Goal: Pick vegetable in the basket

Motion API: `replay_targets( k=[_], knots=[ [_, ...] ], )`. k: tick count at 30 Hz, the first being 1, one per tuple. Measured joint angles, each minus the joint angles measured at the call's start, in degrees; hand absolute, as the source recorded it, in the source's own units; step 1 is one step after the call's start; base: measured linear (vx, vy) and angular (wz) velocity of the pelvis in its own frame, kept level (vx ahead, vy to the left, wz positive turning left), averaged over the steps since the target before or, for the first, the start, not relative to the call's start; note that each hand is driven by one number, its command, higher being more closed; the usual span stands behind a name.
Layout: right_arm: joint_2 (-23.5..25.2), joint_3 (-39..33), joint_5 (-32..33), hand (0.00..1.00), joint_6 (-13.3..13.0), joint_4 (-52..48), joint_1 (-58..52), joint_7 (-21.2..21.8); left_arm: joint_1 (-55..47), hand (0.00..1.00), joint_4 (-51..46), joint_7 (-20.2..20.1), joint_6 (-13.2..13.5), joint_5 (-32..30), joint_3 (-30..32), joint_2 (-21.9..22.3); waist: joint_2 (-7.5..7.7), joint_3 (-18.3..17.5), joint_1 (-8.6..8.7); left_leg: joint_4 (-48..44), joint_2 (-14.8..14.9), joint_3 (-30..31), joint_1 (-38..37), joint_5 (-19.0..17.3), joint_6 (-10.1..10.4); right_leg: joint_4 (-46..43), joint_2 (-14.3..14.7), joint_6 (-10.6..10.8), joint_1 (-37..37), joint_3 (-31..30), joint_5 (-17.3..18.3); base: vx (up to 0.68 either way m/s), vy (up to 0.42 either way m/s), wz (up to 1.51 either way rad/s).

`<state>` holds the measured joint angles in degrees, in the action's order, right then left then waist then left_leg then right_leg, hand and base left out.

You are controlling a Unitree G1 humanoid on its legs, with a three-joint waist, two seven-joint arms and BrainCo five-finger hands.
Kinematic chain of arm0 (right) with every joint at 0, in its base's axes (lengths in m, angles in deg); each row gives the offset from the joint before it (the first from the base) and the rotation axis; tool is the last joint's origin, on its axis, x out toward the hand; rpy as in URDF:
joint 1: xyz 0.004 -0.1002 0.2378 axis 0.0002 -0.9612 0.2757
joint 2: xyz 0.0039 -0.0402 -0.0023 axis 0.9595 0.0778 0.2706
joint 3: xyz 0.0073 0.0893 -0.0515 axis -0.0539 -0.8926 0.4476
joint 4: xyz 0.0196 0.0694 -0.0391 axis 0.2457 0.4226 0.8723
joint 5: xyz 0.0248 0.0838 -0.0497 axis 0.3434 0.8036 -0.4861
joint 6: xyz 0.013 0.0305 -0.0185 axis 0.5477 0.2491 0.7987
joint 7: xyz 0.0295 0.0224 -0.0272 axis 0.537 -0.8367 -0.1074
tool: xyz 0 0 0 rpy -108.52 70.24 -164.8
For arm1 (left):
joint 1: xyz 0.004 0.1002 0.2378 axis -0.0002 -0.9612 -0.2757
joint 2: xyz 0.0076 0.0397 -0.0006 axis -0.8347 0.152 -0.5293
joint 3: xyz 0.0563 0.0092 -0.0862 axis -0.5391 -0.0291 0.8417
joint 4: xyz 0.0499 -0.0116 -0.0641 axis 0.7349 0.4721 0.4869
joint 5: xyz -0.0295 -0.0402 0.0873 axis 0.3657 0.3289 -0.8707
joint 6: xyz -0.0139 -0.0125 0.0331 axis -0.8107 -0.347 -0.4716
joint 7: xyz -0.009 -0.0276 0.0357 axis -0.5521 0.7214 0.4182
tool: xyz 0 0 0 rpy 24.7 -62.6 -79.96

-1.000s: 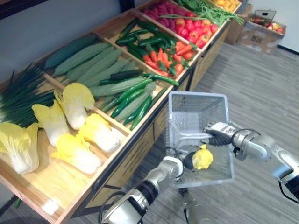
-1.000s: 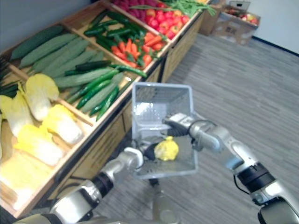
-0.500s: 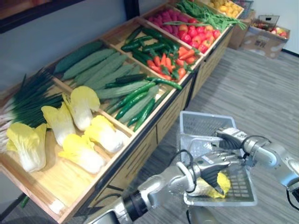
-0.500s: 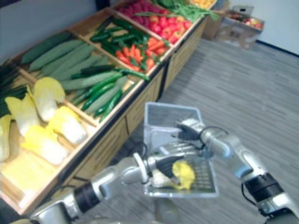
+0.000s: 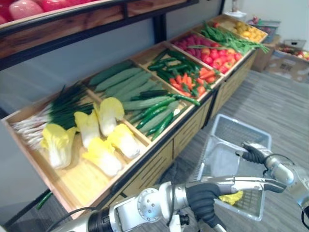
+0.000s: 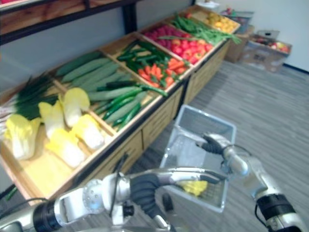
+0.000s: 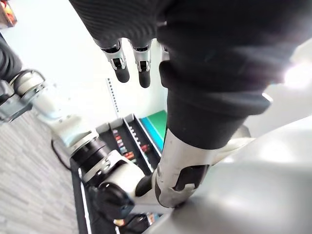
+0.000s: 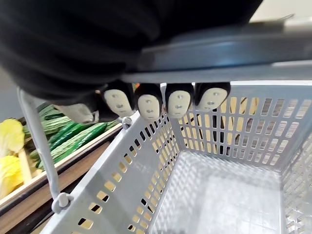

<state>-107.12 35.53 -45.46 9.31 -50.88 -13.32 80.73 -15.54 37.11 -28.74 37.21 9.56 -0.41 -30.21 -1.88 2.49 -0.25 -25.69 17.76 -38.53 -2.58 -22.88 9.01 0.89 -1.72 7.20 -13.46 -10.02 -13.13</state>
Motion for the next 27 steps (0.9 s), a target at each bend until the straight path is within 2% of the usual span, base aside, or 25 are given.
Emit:
replay_targets(
  k=[6,7,9,11,12,14,16,17,19,21,22,23,24,26,27],
  knots=[
    [5.12,-11.36,-0.01,1.00,2.73,9.03,-6.34,-2.05,-5.06,0.00,-5.70,-1.12,0.11,10.17,9.93,-5.37,0.86,-0.58,-1.46,3.07,-3.19,6.52,1.99,1.92,-0.80,0.08,-4.17,-0.25,1.68,7.28,0.63,-0.02,0.001,0.63],
    [6.74,-14.33,0.08,1.00,3.53,10.85,-7.75,-2.21,-7.38,0.00,-6.36,-1.40,0.15,11.09,13.17,-5.86,1.48,-0.70,-1.56,3.88,-3.95,8.04,2.60,2.57,-1.00,0.08,-5.07,-0.39,1.94,9.04,0.77,-0.01,-0.011,0.76],
    [9.35,-18.57,0.16,1.00,4.30,12.86,-9.51,-2.78,-12.08,0.00,-6.70,-1.49,0.19,11.09,19.77,-5.92,1.71,-0.69,-1.66,5.40,-5.01,10.26,2.77,3.63,-1.45,0.15,-6.31,-0.52,2.90,11.62,1.16,0.00,-0.015,0.76],
    [12.99,-22.40,0.30,1.00,5.10,13.32,-12.35,-4.24,-19.21,0.00,-6.14,-0.93,0.19,10.94,29.41,-4.50,2.09,-1.43,-1.60,7.23,-6.37,13.42,4.13,5.17,-2.05,0.24,-7.67,-0.43,3.02,14.42,1.53,0.01,-0.021,0.68],
    [13.91,-23.27,0.33,1.00,5.14,13.52,-12.90,-4.38,-20.96,0.00,-5.16,-0.57,0.21,10.95,32.05,-3.28,2.25,-1.54,-1.57,7.85,-6.73,14.38,4.47,5.40,-2.35,0.46,-8.00,-0.64,3.12,14.99,1.67,0.02,-0.037,0.60],
    [17.31,-25.18,0.87,1.00,5.36,17.35,-13.79,-4.59,-26.54,0.00,0.87,2.14,-0.36,9.80,41.43,3.92,3.02,-2.37,-1.67,9.98,-7.68,17.42,5.54,7.22,-2.52,1.99,-8.46,-1.72,4.04,17.96,2.42,0.03,-0.056,0.66],
    [19.29,-25.63,1.31,1.00,5.73,20.57,-13.90,-4.69,-28.68,0.00,5.20,4.35,-1.31,6.12,46.94,8.72,3.71,-2.66,-1.64,12.21,-8.31,19.48,5.74,8.85,-2.48,3.08,-8.62,-2.14,4.88,19.81,2.70,0.05,-0.069,0.68],
    [21.81,-28.17,1.31,1.00,6.11,23.41,-13.92,-5.21,-30.80,0.00,10.27,6.66,-2.50,2.04,53.55,15.23,4.03,-2.90,-1.71,14.31,-8.78,21.95,6.46,10.77,-2.19,3.20,-8.76,-1.98,4.94,21.96,2.85,0.07,-0.081,0.73],
    [22.78,-30.33,1.30,1.00,6.26,25.06,-14.02,-5.82,-31.85,0.00,13.72,8.37,-3.34,-0.39,58.10,19.61,4.15,-2.88,-1.90,15.81,-9.06,23.09,6.52,11.83,-2.16,3.21,-8.82,-1.76,5.01,23.03,2.94,0.06,-0.057,0.46],
    [23.51,-33.57,1.29,1.00,6.36,28.48,-14.00,-6.11,-31.55,0.00,21.24,12.75,-5.76,-7.88,67.56,25.99,3.68,-3.34,-2.00,17.93,-9.35,25.09,6.37,13.53,-2.39,3.45,-8.67,-1.59,5.67,25.07,3.15,0.09,-0.039,0.44],
    [24.37,-35.32,1.27,1.00,6.44,30.09,-14.00,-6.65,-31.05,0.00,25.86,16.15,-7.40,-15.03,72.94,27.58,4.45,-3.36,-1.86,18.90,-9.14,25.71,6.27,14.21,-2.24,3.81,-8.32,-1.59,6.05,25.87,3.17,0.08,-0.036,0.37],
    [24.93,-36.24,1.26,1.00,6.43,30.78,-13.95,-6.78,-30.89,0.00,28.23,18.01,-8.24,-19.13,75.22,27.88,4.39,-3.59,-1.75,19.37,-9.07,25.99,6.02,14.62,-2.14,4.12,-8.17,-1.59,6.41,26.17,3.17,0.09,-0.041,0.30],
    [26.11,-37.30,1.26,1.00,6.58,31.35,-14.37,-7.55,-30.97,0.00,33.76,22.30,-10.14,-28.10,79.34,27.92,4.94,-3.67,-1.51,20.33,-8.90,26.60,5.23,15.24,-1.95,4.49,-7.87,-1.67,7.20,26.90,3.22,0.07,-0.030,0.18],
    [27.85,-38.01,1.29,1.00,6.60,31.31,-15.00,-8.86,-30.98,0.00,39.87,26.34,-11.88,-34.19,82.67,27.91,5.75,-4.24,-1.51,21.40,-8.81,26.54,4.26,15.68,-1.91,4.86,-7.71,-1.67,7.98,27.00,3.23,0.05,-0.015,0.08],
    [28.38,-38.09,1.29,1.00,6.60,31.22,-15.32,-9.15,-30.95,0.00,42.16,27.40,-12.05,-35.15,83.70,27.89,6.03,-4.70,-1.50,21.65,-8.86,26.49,4.09,15.74,-1.93,5.08,-7.71,-1.67,8.13,27.00,3.23,0.00,0.000,0.00]
  ],
)
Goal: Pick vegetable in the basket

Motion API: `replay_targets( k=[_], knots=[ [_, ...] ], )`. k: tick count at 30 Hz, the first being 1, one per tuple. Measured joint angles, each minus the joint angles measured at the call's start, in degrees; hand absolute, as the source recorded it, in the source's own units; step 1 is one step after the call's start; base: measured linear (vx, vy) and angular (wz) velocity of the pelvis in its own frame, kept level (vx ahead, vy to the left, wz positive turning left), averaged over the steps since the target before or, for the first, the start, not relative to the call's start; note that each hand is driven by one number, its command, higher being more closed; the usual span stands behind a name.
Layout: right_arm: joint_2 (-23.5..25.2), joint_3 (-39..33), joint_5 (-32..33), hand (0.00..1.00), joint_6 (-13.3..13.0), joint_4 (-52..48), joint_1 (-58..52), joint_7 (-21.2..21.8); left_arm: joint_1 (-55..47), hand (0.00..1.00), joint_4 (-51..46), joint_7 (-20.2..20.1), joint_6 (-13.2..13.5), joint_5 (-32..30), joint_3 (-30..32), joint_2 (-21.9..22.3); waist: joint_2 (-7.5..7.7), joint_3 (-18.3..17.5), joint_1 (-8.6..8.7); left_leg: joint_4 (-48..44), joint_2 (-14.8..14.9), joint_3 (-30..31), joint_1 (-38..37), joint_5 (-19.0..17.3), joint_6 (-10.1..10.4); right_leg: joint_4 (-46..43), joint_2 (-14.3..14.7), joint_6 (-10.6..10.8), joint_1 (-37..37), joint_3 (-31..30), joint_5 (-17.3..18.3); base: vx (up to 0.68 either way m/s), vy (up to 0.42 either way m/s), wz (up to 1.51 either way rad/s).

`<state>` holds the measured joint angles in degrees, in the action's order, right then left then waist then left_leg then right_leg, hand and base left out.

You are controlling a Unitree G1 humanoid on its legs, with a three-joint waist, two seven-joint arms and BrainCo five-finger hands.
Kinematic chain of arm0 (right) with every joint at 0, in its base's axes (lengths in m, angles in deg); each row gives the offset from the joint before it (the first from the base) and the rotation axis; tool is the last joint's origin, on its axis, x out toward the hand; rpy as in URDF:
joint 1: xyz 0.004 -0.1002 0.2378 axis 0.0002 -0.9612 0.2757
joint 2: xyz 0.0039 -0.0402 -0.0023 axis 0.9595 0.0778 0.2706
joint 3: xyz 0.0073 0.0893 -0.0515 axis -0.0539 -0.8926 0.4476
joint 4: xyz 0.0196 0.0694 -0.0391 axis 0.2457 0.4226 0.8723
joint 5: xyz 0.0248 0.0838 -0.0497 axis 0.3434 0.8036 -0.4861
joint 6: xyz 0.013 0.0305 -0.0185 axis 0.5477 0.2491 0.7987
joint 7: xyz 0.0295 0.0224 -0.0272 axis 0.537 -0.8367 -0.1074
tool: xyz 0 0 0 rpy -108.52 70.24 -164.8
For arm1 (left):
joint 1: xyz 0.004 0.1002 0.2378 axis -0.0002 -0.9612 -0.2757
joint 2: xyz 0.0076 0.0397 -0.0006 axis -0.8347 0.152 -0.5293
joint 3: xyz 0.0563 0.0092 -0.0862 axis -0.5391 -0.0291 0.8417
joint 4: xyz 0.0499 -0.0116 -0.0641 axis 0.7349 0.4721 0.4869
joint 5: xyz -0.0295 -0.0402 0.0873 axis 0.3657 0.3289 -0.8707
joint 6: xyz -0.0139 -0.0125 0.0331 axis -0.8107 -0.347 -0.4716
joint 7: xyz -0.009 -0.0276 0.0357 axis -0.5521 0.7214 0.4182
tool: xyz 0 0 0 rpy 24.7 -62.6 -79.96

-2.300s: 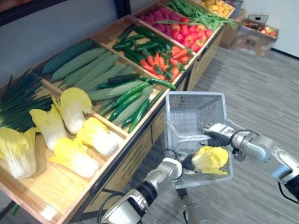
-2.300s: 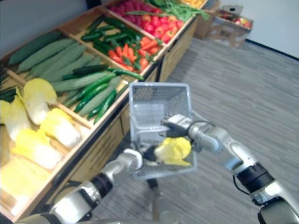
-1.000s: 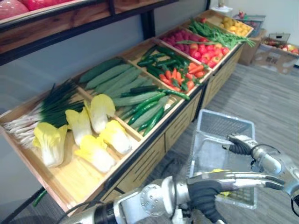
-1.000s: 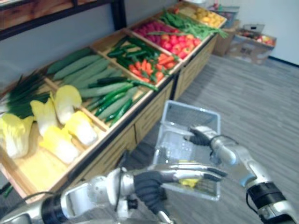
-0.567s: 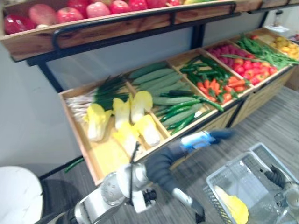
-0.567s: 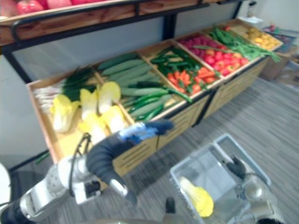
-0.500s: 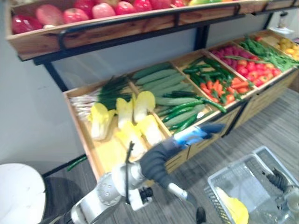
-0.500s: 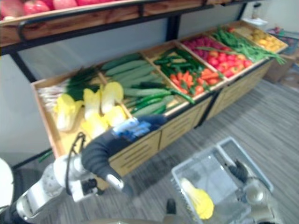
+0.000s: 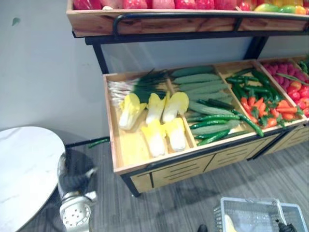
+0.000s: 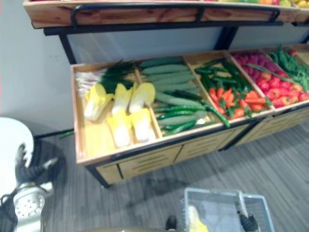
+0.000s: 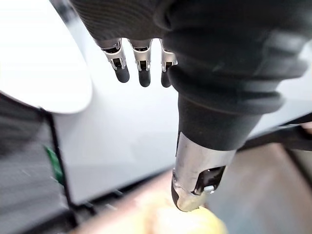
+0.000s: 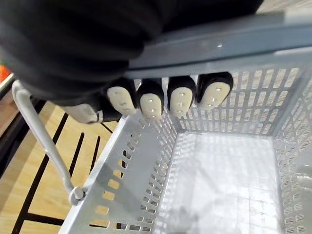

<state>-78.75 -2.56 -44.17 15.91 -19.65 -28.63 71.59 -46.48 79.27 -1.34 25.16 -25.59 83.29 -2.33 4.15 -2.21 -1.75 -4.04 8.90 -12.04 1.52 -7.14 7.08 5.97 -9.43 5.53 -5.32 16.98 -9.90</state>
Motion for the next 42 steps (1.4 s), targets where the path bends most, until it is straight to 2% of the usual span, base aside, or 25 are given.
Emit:
replay_targets(
  k=[2,5,7,8,9,10,11,14,16,20,24,27,29,30,31,32,34,35,36,37,38,39,40,41,42],
  knots=[
    [1.51,-0.01,0.14,1.00,-0.03,-0.11,-0.54,-1.58,0.29,0.00,9.33,3.51,-1.22,-1.85,3.82,-0.08,0.41,-0.73,0.27,0.15,-0.14,-0.03,-0.28,-0.01,-0.01,0.02,-0.22,-0.01,0.29,0.01,0.05,0.00,0.000,0.00],
    [2.64,0.07,1.55,1.00,-0.15,0.03,-1.51,-2.70,0.88,0.00,23.24,6.03,-1.65,-1.81,7.06,-0.09,0.97,-1.54,0.70,1.22,-0.43,0.11,-0.89,0.17,-0.20,0.05,-0.66,-0.21,0.57,0.11,0.59,-0.04,-0.003,0.03],
    [2.57,0.08,2.50,1.00,-0.54,1.14,-1.48,-3.33,0.86,0.00,30.33,6.17,-1.67,-1.63,8.43,-0.08,1.05,-1.58,1.23,2.13,-0.75,0.25,-0.98,0.34,-0.25,0.08,-0.86,-0.69,0.40,0.18,0.94,-0.03,0.006,0.05],
    [2.53,-0.01,4.04,1.00,-0.58,2.97,-1.00,-4.04,0.80,0.00,38.91,4.43,-1.70,-0.21,11.46,0.07,1.03,-1.60,1.65,3.17,-1.21,0.23,-1.06,0.81,-0.25,0.10,-0.93,-0.43,-0.18,0.01,1.35,0.00,0.000,0.00],
    [2.41,-0.06,4.44,1.00,-0.58,3.63,-0.69,-4.10,0.67,0.00,41.06,3.97,-1.87,0.48,12.56,0.22,1.02,-1.60,1.67,3.51,-1.24,0.15,-1.09,0.92,-0.20,0.10,-0.86,-0.42,-0.43,-0.18,1.36,-0.02,0.005,-0.08],
    [2.26,-0.14,4.90,1.00,-0.57,4.32,-0.55,-4.14,0.47,0.00,42.91,3.68,-2.27,0.89,13.53,0.38,1.00,-1.60,1.75,3.98,-1.24,0.09,-1.28,1.14,-0.15,0.10,-0.75,-0.42,-0.57,-0.33,1.36,0.03,-0.002,-0.12],
    [1.80,-0.28,6.18,1.00,-0.36,5.89,-0.47,-4.15,0.02,0.00,46.40,2.46,-3.87,0.85,14.89,0.85,0.83,-1.62,1.86,4.91,-1.16,-0.12,-2.04,1.44,0.04,0.10,-0.41,-0.42,-0.54,-0.74,1.36,0.03,-0.006,-0.12],
    [0.90,-0.09,6.19,1.00,-0.08,7.55,-0.08,-4.17,-0.55,0.00,48.50,0.90,-4.88,1.33,14.90,2.40,0.45,-1.53,1.69,5.69,-0.93,-1.28,-3.05,1.79,0.55,0.10,0.08,-0.42,-0.58,-1.82,1.35,0.04,-0.004,-0.20],
    [0.80,1.98,6.19,1.00,-0.07,8.96,-0.17,-3.97,-0.37,0.00,50.08,-0.81,-4.80,1.34,11.85,3.34,-0.28,-1.63,2.02,5.96,-0.89,-1.53,-3.75,2.01,0.43,0.09,0.30,-0.41,-0.44,-2.10,1.14,0.06,0.002,-0.10],
    [4.91,6.45,6.19,1.00,0.20,11.21,0.07,-3.19,1.73,0.00,50.14,-2.99,-3.73,1.35,6.38,4.36,-1.35,-1.73,3.15,5.91,-0.87,-1.50,-3.84,2.10,0.27,0.08,0.33,-0.28,-0.32,-2.13,1.13,0.02,0.001,-0.01],
    [7.81,7.13,6.37,1.00,1.16,11.24,-0.61,-2.44,3.06,0.00,49.69,-3.40,-3.23,3.01,2.49,4.02,-2.40,-1.22,3.29,5.08,-0.85,-1.20,-3.86,1.29,0.19,-0.28,0.19,0.02,0.12,-1.93,1.80,0.02,0.003,0.03],
    [7.75,6.25,8.16,1.00,1.45,11.24,-1.55,-2.54,3.05,0.00,49.38,-3.56,-3.15,2.94,-0.23,3.90,-2.63,-0.10,3.41,-2.60,0.88,0.11,-2.42,-3.42,0.23,-7.40,0.03,0.32,-0.28,-1.67,6.82,0.02,0.006,0.11],
    [7.92,6.16,9.05,1.00,1.46,11.13,-2.01,-2.51,3.22,0.00,49.41,-3.73,-3.13,2.18,-3.26,3.18,-1.55,0.94,3.53,-8.76,2.04,0.33,-1.05,-6.78,0.24,-14.35,-0.54,1.33,-1.99,-2.13,9.41,0.02,0.034,0.01],
    [8.23,6.16,9.04,1.00,1.23,10.87,-1.82,-2.48,3.35,0.00,49.43,-4.46,-3.11,0.49,-5.04,2.28,-0.65,1.52,3.56,-10.70,2.17,-0.07,-0.22,-7.79,0.07,-16.20,-0.68,1.87,-3.33,-3.67,9.50,0.00,0.048,-0.19],
    [8.58,6.15,9.03,1.00,1.19,10.51,-1.41,-2.52,3.68,0.00,49.48,-4.58,-3.07,0.01,-6.01,1.62,-0.09,2.17,3.60,-11.46,2.35,-0.60,0.10,-8.13,-0.07,-16.97,-0.59,2.49,-4.10,-4.82,8.99,-0.07,0.091,-0.57],
    [9.67,6.26,9.00,1.00,1.08,9.02,-0.26,-2.65,4.63,0.00,49.48,-4.55,-2.73,-0.54,-7.72,0.23,-0.13,3.97,3.25,-12.75,3.52,-3.15,0.20,-9.05,-0.25,-18.23,0.63,2.94,-6.30,-8.26,5.70,-0.10,0.088,-0.86],
    [10.78,6.77,8.80,1.00,1.08,6.41,0.28,-2.65,4.81,0.00,49.38,-4.43,-2.57,-1.34,-7.95,-0.54,-0.33,5.36,3.16,-13.73,5.69,-7.02,0.16,-9.43,-0.57,-16.91,3.10,2.83,-8.46,-10.32,-1.18,-0.13,0.123,-1.22],
    [11.65,7.07,8.46,1.00,0.92,4.01,0.32,-2.53,4.73,0.00,49.38,-4.41,-2.55,-1.68,-7.42,-0.24,-1.36,5.92,2.86,-13.36,8.11,-11.06,-0.13,-8.69,-1.79,-10.60,5.31,2.73,-8.42,-10.92,-9.57,-0.16,0.144,-1.66],
    [12.35,7.25,8.36,1.00,0.68,2.57,0.69,-2.54,4.22,0.00,49.18,-4.47,-2.27,-1.82,-7.46,-0.20,-1.25,6.49,2.81,-12.90,8.94,-15.88,-0.93,-8.28,-2.28,-10.96,5.86,1.86,-8.79,-7.66,-10.58,-0.20,0.152,-1.63],
    [12.41,7.21,8.32,1.00,0.67,2.15,0.67,-2.56,4.22,0.00,48.85,-4.51,-2.26,-2.00,-7.56,-0.15,-1.02,6.63,3.08,-12.54,8.93,-17.85,-1.39,-8.12,-2.54,-15.77,4.64,-1.18,-9.78,-3.92,-5.80,-0.16,0.098,-1.30],
    [12.18,7.19,8.32,1.00,0.57,1.98,0.66,-2.74,4.30,0.00,48.52,-4.52,-2.22,-2.30,-7.89,-0.02,-0.83,6.75,3.21,-11.83,8.63,-20.63,-2.47,-7.87,-2.91,-23.75,2.16,-4.60,-10.10,2.31,1.52,-0.14,0.112,-1.32],
    [11.77,7.51,8.30,1.00,0.74,2.56,0.36,-3.22,4.15,0.00,47.97,-4.54,-2.13,-3.20,-8.51,0.07,-0.78,6.77,3.11,-11.22,8.50,-25.26,-4.18,-7.64,-3.16,-33.63,-1.62,-5.41,-8.56,10.12,8.52,-0.08,0.102,-1.38],
    [11.78,7.58,8.05,1.00,0.78,2.84,0.34,-3.35,3.93,0.00,47.70,-4.57,-2.13,-3.42,-8.53,0.07,-0.70,6.81,3.02,-11.03,8.45,-27.38,-4.92,-7.52,-3.25,-36.27,-3.12,-6.69,-7.13,12.76,10.53,-0.05,0.068,-1.61],
    [11.61,8.67,7.78,1.00,0.86,3.55,0.79,-3.61,3.75,0.00,47.69,-4.55,-2.15,-3.44,-8.62,-0.05,-0.53,6.76,3.01,-11.02,8.31,-30.84,-5.84,-7.36,-3.27,-39.01,-5.36,-6.32,-4.90,15.61,12.55,-0.01,0.007,-1.27],
    [11.60,8.81,7.68,1.00,0.90,4.27,1.18,-3.61,3.76,0.00,47.70,-4.57,-2.21,-3.43,-8.59,-0.15,-0.27,6.77,3.03,-11.02,8.07,-32.68,-6.15,-7.27,-3.14,-39.31,-6.29,-6.61,-4.22,16.06,13.48,0.01,-0.087,-1.66]
  ],
)
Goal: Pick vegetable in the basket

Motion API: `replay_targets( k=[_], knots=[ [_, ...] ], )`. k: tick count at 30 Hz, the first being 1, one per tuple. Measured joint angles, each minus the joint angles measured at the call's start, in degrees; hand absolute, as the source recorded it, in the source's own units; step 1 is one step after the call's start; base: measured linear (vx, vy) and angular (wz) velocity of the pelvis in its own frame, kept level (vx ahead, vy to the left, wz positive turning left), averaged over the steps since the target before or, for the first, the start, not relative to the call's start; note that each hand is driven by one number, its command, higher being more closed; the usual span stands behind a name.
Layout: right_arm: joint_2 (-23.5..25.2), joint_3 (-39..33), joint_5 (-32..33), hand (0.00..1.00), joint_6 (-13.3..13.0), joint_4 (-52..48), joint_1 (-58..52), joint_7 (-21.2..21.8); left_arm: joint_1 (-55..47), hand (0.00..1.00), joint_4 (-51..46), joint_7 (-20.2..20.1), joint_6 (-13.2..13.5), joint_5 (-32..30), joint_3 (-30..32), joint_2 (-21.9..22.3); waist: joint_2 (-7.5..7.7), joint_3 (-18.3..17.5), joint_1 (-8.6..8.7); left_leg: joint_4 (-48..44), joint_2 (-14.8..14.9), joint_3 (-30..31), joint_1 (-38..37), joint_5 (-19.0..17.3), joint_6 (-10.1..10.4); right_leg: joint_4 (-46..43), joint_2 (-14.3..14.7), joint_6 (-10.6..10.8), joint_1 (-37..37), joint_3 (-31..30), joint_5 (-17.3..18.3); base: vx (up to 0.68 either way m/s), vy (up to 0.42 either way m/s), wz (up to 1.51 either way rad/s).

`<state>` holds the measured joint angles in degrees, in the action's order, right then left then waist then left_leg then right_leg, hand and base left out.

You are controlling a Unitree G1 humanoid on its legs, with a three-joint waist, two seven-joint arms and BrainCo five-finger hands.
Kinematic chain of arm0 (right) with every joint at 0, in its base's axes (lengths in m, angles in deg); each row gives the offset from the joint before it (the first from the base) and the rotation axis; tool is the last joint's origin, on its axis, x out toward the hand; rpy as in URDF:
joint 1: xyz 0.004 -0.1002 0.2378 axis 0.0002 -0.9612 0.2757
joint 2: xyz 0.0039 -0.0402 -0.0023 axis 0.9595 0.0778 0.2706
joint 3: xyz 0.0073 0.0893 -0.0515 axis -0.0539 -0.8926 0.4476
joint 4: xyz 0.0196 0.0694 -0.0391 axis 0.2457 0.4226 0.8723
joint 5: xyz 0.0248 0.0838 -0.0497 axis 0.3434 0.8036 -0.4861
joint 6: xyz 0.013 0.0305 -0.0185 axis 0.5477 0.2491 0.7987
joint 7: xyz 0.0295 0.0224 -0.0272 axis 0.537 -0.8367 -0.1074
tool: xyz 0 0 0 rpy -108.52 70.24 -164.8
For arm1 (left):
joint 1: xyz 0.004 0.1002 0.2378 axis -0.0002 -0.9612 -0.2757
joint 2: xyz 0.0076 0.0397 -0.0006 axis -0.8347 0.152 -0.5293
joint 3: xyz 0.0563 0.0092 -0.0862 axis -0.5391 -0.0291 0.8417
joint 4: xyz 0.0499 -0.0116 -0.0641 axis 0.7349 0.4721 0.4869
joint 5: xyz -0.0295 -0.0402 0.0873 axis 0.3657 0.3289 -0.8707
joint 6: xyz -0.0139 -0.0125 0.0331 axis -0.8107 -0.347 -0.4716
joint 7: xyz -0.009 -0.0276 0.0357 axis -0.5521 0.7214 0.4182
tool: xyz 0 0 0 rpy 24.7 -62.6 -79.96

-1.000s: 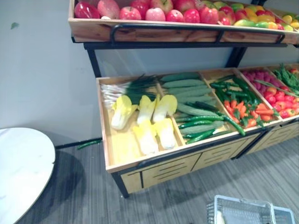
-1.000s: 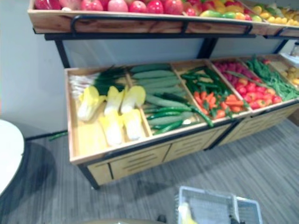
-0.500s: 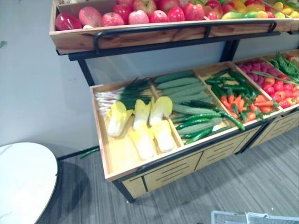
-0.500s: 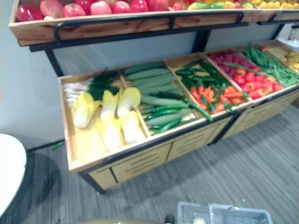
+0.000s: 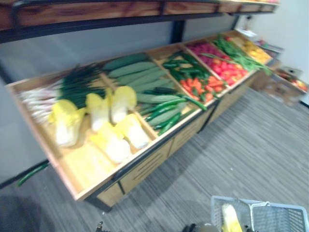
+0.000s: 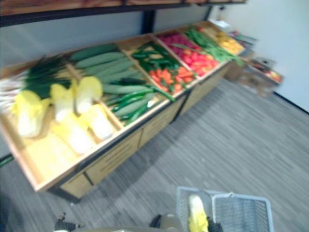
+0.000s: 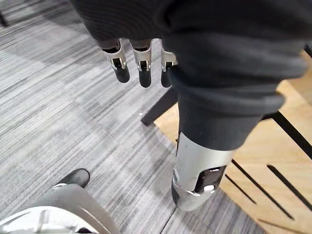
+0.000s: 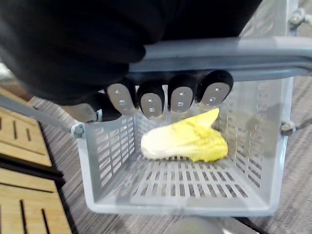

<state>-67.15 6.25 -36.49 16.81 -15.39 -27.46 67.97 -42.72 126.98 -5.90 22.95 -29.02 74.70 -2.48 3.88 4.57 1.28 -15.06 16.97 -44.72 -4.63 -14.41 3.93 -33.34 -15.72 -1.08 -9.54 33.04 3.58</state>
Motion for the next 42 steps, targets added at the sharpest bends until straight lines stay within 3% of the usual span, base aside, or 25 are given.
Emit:
replay_targets(
  k=[1,2,6,7,11,13,15,16,17,18,20,23,25,26,28,31,34,36,37,38,39,40,41,42],
  knots=[
    [0.10,0.62,-0.07,1.00,0.09,1.23,1.20,-0.08,0.11,0.00,0.02,-0.01,-0.07,0.01,0.13,-0.37,0.78,0.28,0.01,-0.24,-0.46,-3.78,-0.29,0.49,-0.01,2.31,-0.42,0.60,0.17,-0.18,1.68,-0.03,-0.201,-1.82],
    [-0.07,0.87,-0.03,1.00,0.28,2.32,2.49,-0.12,0.69,0.00,0.09,-0.02,-0.17,0.03,0.81,-0.48,1.12,0.85,0.17,0.25,-0.66,-7.41,-1.02,2.40,-0.69,6.52,1.43,-0.02,-0.22,0.20,2.02,-0.04,-0.239,-1.74],
    [-1.18,0.89,0.23,1.00,1.29,4.47,2.87,-0.26,2.08,0.00,0.09,-0.05,0.03,0.03,0.08,0.55,0.65,0.77,0.41,1.59,-0.89,-11.89,-2.07,6.15,-0.88,17.37,6.02,-0.02,0.90,-1.53,2.01,-0.05,-0.228,-1.15],
    [-1.30,0.94,0.23,1.00,1.57,4.80,2.96,-0.29,3.06,0.00,0.08,-0.09,0.11,0.03,-1.08,0.60,0.60,0.83,0.41,1.45,-0.73,-13.60,-2.31,6.81,0.13,20.88,7.59,0.04,0.93,-2.19,2.04,-0.03,-0.252,-1.01],
    [-1.32,3.83,0.22,1.00,1.69,5.21,2.82,-0.35,4.00,0.00,1.06,-0.17,0.09,0.13,-1.52,0.97,0.39,0.92,2.14,-4.25,3.35,-17.25,-2.88,7.31,0.97,25.79,11.98,-0.46,2.00,-4.56,1.48,-0.07,-0.167,-0.63],
    [-1.38,5.82,0.23,1.00,1.44,5.20,2.28,-0.30,4.52,0.00,2.70,-0.05,-0.10,0.14,-1.46,1.18,-0.08,1.09,3.27,-12.47,9.14,-17.06,-3.63,7.36,1.02,28.01,15.38,-1.14,4.21,-6.33,1.04,-0.06,-0.107,-0.58],
    [-1.79,6.64,0.22,1.00,1.00,5.11,2.10,-0.39,4.65,0.00,2.75,0.15,-0.07,0.32,-1.42,2.18,-0.89,1.36,3.27,-20.00,13.78,-14.83,-3.72,9.23,0.98,28.39,17.56,-1.69,5.47,-8.72,0.88,-0.01,-0.075,-0.76],
    [-1.92,7.00,0.22,1.00,0.90,4.81,2.11,-0.41,4.55,0.00,2.57,0.11,0.03,0.63,-1.37,2.65,-1.02,1.60,2.99,-24.20,15.21,-11.20,-2.93,11.49,-0.48,28.57,18.05,-2.90,6.36,-10.86,0.89,0.03,-0.050,-1.11],
    [-2.40,7.69,0.23,1.00,0.84,4.46,2.56,-0.45,4.60,0.00,2.35,0.19,0.29,1.95,-1.42,2.65,-0.79,2.39,2.85,-29.01,15.40,-2.68,0.23,10.73,-0.80,28.80,18.21,-3.16,7.48,-13.97,1.01,0.02,-0.011,-0.98],
    [-2.72,8.16,0.25,1.00,0.84,4.35,2.89,-0.49,4.54,0.00,2.36,0.21,0.74,2.21,-1.53,2.63,-0.62,2.61,2.91,-29.81,13.68,2.22,2.05,7.51,-0.37,28.85,18.07,-3.48,7.62,-15.73,1.04,0.02,0.027,-1.21],
    [-4.30,8.82,0.22,1.00,0.77,4.05,4.12,-0.45,4.29,0.00,1.33,0.49,1.14,2.55,-3.01,2.91,-1.83,3.50,1.12,-27.35,3.33,19.90,6.82,0.62,0.39,30.17,17.84,-3.17,8.96,-22.99,0.95,0.00,0.077,-1.57],
    [-5.68,9.94,0.13,1.00,0.76,2.08,4.19,-0.46,1.71,0.00,0.35,0.81,1.69,3.56,-5.83,3.23,-3.70,3.90,-0.09,-15.42,-4.43,30.29,10.69,-0.11,0.89,31.38,17.74,-2.53,9.19,-27.00,0.58,-0.01,0.123,-1.36],
    [-6.22,10.13,0.13,1.00,0.75,1.06,4.24,-0.47,0.80,0.00,0.07,1.04,2.09,3.64,-6.35,3.47,-4.34,4.30,-0.23,-6.51,-6.59,34.46,12.40,0.38,1.23,31.82,17.68,-1.77,8.35,-27.75,0.07,0.00,0.172,-0.89],
    [-6.70,10.43,0.05,1.00,0.75,-0.38,3.86,-0.58,0.55,0.00,0.06,1.62,2.38,3.67,-6.35,4.15,-5.32,4.99,-0.43,1.38,-7.78,37.87,13.39,2.81,1.41,32.45,17.67,-1.56,8.00,-27.91,-0.07,0.03,0.234,-0.84],
    [-6.72,11.28,0.05,1.00,0.77,-1.85,3.01,-1.25,0.39,0.00,0.06,1.85,2.38,3.70,-6.13,4.65,-6.13,4.84,-1.77,3.92,-8.84,38.31,13.31,6.03,1.92,32.93,17.25,-0.87,7.79,-28.60,-0.52,0.14,0.246,-0.73],
    [-5.80,13.40,0.04,1.00,0.77,-3.57,2.26,-1.79,0.90,0.00,-0.11,1.99,2.62,3.50,-6.00,4.63,-5.23,5.40,-2.40,4.01,-10.50,37.05,13.41,5.53,1.18,32.40,14.72,1.42,6.80,-27.69,-1.47,0.13,0.155,-0.19],
    [-5.59,15.82,-0.96,1.00,0.76,-4.99,1.97,-1.91,0.24,0.00,-0.04,2.12,2.41,3.03,-5.99,4.54,-4.47,5.07,-4.22,3.93,-11.24,34.38,12.13,4.75,-0.74,32.49,13.68,3.12,6.89,-29.69,-1.27,0.20,0.120,-0.28],
    [-5.54,16.00,-2.15,1.00,0.08,-4.87,2.02,-1.94,0.15,0.00,0.02,2.28,2.32,1.63,-6.14,4.26,-4.02,4.60,-4.62,4.14,-12.42,34.31,11.29,3.91,-1.76,31.02,12.61,4.53,6.85,-29.82,0.48,0.23,0.124,0.01],
    [-5.41,15.54,-2.20,1.00,-0.31,-4.84,1.62,-2.08,0.13,0.00,0.20,2.33,2.25,1.32,-6.41,3.98,-3.03,4.83,-4.49,5.47,-13.75,34.47,9.68,2.93,-2.75,26.81,11.31,6.10,6.57,-29.37,3.32,0.26,0.152,0.16],
    [-5.45,15.00,-2.15,1.00,-0.74,-4.84,1.29,-2.52,0.04,0.00,0.40,2.36,2.24,1.27,-7.32,4.00,-3.24,4.45,-4.65,6.61,-14.77,34.43,7.23,1.69,-3.10,15.92,10.00,6.73,3.35,-29.48,7.23,0.20,0.133,0.14],
    [-5.39,14.51,-2.12,1.00,-0.83,-4.86,1.45,-2.83,0.07,0.00,0.78,2.41,2.22,1.27,-8.07,3.68,-2.48,4.64,-4.61,6.49,-15.12,34.43,6.53,1.08,-3.26,7.92,9.44,6.78,-0.02,-29.48,7.89,0.20,0.121,0.11],
    [-5.07,14.16,-2.09,1.00,-1.30,-5.03,1.42,-2.89,0.09,0.00,1.25,2.44,2.19,1.28,-9.89,2.47,-1.96,4.48,-4.26,6.08,-15.83,34.70,4.83,0.18,-3.69,-7.06,7.75,6.78,-6.26,-29.47,5.85,0.25,0.105,0.20],
    [-4.12,13.61,-2.05,1.00,-1.36,-4.81,1.15,-2.87,-0.02,0.00,1.23,2.36,1.99,1.32,-11.09,1.36,-1.03,4.31,-3.40,5.07,-16.34,35.66,2.65,-0.71,-4.82,-17.54,6.23,6.96,-9.98,-30.14,0.49,0.30,0.082,0.35],
    [-3.52,13.41,-2.05,1.00,-1.38,-4.83,0.86,-2.89,0.00,0.00,1.17,2.36,1.85,1.38,-11.10,1.09,-0.93,4.32,-2.84,4.59,-16.19,36.50,1.56,-1.34,-5.36,-21.27,6.06,7.23,-11.38,-30.17,-1.90,0.38,0.027,0.52]
  ],
)
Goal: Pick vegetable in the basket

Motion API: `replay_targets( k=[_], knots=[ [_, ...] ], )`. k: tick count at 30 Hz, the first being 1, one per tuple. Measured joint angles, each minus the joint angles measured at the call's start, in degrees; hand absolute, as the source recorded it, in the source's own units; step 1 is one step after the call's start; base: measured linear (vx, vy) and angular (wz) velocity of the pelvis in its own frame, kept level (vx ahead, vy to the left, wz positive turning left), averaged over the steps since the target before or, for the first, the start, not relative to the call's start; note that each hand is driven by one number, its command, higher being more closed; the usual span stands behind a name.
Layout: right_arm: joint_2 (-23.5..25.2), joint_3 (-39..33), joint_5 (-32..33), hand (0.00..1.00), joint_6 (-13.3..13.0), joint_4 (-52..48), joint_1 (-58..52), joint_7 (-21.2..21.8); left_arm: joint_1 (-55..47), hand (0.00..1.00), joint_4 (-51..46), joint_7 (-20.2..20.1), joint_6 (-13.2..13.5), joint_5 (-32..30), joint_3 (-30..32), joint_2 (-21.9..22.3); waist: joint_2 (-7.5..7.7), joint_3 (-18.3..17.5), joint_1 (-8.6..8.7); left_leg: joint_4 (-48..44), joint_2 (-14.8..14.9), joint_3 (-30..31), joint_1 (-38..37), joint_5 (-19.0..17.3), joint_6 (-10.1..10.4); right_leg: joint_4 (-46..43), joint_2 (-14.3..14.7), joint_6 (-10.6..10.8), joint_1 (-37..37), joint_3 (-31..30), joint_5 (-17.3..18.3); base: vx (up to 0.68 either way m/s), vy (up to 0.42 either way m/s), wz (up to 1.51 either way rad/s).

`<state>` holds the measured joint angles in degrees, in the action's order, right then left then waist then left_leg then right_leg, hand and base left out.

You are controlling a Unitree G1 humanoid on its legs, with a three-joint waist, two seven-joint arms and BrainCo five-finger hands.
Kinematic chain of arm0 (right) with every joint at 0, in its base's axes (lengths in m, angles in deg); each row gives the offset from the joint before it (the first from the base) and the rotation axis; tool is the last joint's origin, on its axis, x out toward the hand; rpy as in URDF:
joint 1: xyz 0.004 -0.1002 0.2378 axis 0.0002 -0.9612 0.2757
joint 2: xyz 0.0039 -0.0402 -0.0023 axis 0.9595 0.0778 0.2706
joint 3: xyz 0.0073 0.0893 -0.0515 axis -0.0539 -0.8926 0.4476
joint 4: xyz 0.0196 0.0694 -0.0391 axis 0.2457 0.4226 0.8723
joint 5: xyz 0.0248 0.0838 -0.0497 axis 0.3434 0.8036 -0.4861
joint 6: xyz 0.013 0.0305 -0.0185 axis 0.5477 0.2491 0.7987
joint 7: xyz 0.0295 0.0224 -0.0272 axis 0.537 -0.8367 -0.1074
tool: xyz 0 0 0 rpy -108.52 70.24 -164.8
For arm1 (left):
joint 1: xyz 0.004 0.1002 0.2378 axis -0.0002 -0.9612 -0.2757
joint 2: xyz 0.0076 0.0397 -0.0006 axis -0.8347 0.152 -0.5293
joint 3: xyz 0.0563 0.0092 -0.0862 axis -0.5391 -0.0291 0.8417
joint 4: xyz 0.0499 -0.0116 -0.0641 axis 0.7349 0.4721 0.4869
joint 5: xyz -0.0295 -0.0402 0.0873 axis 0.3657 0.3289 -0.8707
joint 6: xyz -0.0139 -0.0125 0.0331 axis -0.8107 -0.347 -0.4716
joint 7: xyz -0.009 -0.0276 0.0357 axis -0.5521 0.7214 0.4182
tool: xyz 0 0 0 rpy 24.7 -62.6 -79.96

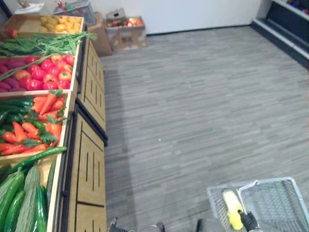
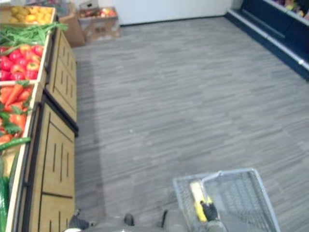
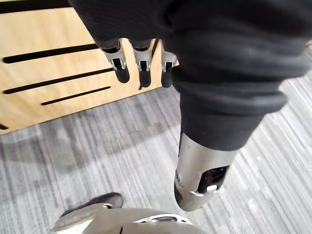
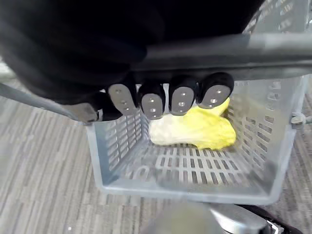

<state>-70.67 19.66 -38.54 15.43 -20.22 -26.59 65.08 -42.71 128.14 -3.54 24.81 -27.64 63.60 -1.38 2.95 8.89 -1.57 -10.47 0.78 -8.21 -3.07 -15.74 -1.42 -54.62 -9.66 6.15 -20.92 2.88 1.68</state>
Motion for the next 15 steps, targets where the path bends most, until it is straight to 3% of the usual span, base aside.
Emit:
replay_targets(
  k=[1,2,3,6,7,8,9,10,12,13,14,15],
  knots=[
    [1.07,-0.12,0.00,1.00,-0.11,0.06,-0.42,0.04,0.16,0.00,-0.04,0.00,-0.10,0.02,-0.06,-0.70,0.61,-0.23,0.40,0.33,0.00,1.33,-2.25,-0.51,-0.41,-4.82,-0.07,-0.59,-1.72,0.00,1.32,0.41,-0.026,0.62],
    [1.45,-0.35,0.27,1.00,-0.07,0.19,-0.71,0.05,1.09,0.00,-0.12,0.00,-0.22,0.51,-0.02,-0.96,1.24,-0.01,0.58,1.51,0.37,2.77,-4.64,-0.78,-0.81,-4.98,-0.21,-1.11,-3.01,1.54,4.93,0.40,-0.047,0.54],
    [1.48,-0.49,0.40,1.00,-0.03,0.19,-0.69,0.05,1.32,0.00,-0.20,0.00,-0.27,0.58,-0.02,-0.92,1.20,0.02,0.62,1.81,0.57,3.00,-5.11,-0.83,-0.82,-4.21,-0.23,-1.27,-3.22,1.91,5.50,0.38,-0.073,0.50],
    [1.58,-2.84,0.61,1.00,0.38,0.00,-0.41,-0.01,3.36,0.00,-2.36,0.01,-0.77,1.27,0.14,0.53,-0.03,0.63,1.35,4.78,2.58,5.26,-8.63,-1.42,-0.03,11.91,-0.18,-2.12,-4.07,6.77,6.18,0.44,-0.147,0.49],
    [1.64,-3.93,0.61,1.00,0.46,-0.09,0.03,-0.01,4.26,0.00,-3.16,0.00,-0.76,1.68,0.24,1.49,-0.59,0.95,1.50,5.15,3.47,5.68,-9.49,-2.43,0.83,22.04,-0.22,-1.40,-3.98,7.16,5.27,0.49,-0.246,0.36],
    [1.90,-5.07,0.60,1.00,0.54,-0.08,0.06,0.00,5.02,0.00,-3.51,0.00,-0.71,1.69,0.95,2.56,-0.70,1.00,1.32,5.47,4.10,5.83,-10.34,-3.94,1.81,32.55,-0.32,0.75,-3.92,6.28,3.88,0.42,-0.235,0.27],
    [2.05,-5.30,0.61,1.00,0.59,-0.08,0.12,0.00,5.26,0.00,-3.52,0.00,-0.72,1.69,1.55,3.03,-0.64,0.96,1.18,5.46,4.27,5.88,-10.61,-4.79,2.43,36.63,-0.56,1.44,-3.78,5.61,3.44,0.34,-0.204,0.15],
    [2.07,-5.80,0.66,1.00,0.88,-0.05,0.33,0.07,5.36,0.00,-3.38,-0.06,-0.77,1.64,3.21,4.22,-0.79,1.02,1.30,5.39,5.20,6.05,-12.16,-7.11,2.83,37.90,-1.03,1.39,-4.45,5.07,1.70,0.36,-0.244,0.10],
    [2.43,-7.20,0.68,1.00,1.82,0.02,-0.35,0.10,4.96,0.00,-3.09,-0.14,-0.81,1.65,5.44,5.88,-2.01,-0.24,1.87,3.53,7.63,6.71,-13.10,-8.56,2.52,27.55,-0.13,1.10,-7.39,5.90,-0.27,0.54,-0.345,0.34],
    [2.45,-7.96,0.67,1.00,2.04,0.19,-0.43,0.16,5.11,0.00,-3.09,-0.19,-0.79,1.65,5.57,6.56,-2.39,-0.29,1.85,1.57,8.30,6.82,-12.56,-7.74,3.94,25.41,-0.13,-0.88,-7.62,6.39,1.02,0.61,-0.416,0.51],
    [2.19,-10.14,0.64,1.00,2.75,0.59,-0.52,0.24,4.60,0.00,-3.12,-0.19,-0.73,1.78,6.03,8.64,-4.23,-0.89,1.80,-6.52,10.59,7.74,-9.62,-4.40,6.24,22.95,0.50,-2.74,-6.16,8.64,4.59,0.41,-0.321,0.39],
    [2.05,-10.76,0.63,1.00,2.93,0.63,-0.68,0.29,4.32,0.00,-3.08,-0.20,-0.73,1.95,6.20,9.23,-4.84,-0.99,1.87,-11.44,11.23,8.44,-7.63,-2.55,6.46,22.85,0.57,-3.29,-4.74,9.93,5.93,0.63,-0.495,0.62]
  ],
)
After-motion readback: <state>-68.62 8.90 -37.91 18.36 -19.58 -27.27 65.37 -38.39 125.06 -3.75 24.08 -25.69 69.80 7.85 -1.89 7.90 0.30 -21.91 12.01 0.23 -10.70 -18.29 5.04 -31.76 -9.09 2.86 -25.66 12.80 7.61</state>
